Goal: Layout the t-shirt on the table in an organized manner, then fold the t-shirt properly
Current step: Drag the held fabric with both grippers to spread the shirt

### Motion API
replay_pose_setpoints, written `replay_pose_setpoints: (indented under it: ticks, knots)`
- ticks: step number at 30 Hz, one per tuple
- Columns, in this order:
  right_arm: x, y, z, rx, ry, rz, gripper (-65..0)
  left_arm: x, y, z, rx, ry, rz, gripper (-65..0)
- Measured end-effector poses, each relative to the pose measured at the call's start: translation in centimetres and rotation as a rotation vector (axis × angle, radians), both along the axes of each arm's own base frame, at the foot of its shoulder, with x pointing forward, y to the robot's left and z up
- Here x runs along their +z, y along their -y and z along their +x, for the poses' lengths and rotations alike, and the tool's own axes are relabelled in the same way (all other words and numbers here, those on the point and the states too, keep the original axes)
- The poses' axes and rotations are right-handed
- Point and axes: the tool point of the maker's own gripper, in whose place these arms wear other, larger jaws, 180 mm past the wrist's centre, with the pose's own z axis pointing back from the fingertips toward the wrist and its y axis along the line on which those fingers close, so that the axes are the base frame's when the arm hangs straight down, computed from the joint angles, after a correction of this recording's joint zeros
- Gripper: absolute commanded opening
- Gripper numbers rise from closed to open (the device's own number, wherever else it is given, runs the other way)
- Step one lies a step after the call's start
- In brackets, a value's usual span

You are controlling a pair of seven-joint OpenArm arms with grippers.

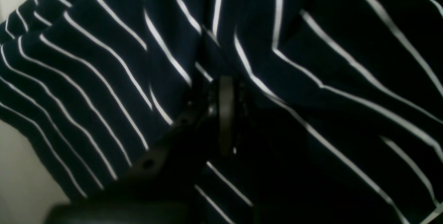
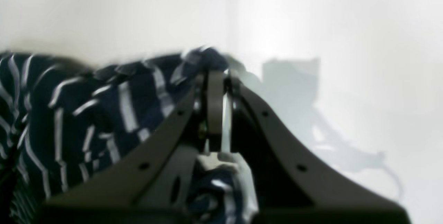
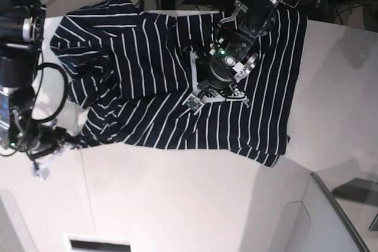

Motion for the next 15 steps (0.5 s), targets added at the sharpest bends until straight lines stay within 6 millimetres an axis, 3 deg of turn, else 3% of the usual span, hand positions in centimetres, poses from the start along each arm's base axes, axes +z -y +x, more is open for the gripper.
replay_pose_setpoints:
  ticks: [4, 10, 13, 15]
  knots:
    - [1.3, 1.8, 1.3, -0.023, 0.061, -0.033, -65.0, -0.1, -0.5, -0.1, 0.001, -0.002, 0.010, -65.0]
    - [5.0, 2.2, 4.1, -0.024, 0.217, -0.068, -65.0, -0.1, -0.3, -0.2, 0.000, -0.004, 0.006, -65.0]
    - [7.6, 1.8, 5.5, 0.007, 0.284, -0.100, -65.0, 0.6, -0.2, 0.1, -0.003, 0.017, -0.001, -65.0]
    - [9.0, 0.2, 6.6, 0.079, 0.320, -0.135, -65.0, 1.0, 0.1, 0.4, -0.005, 0.031, -0.010, -65.0]
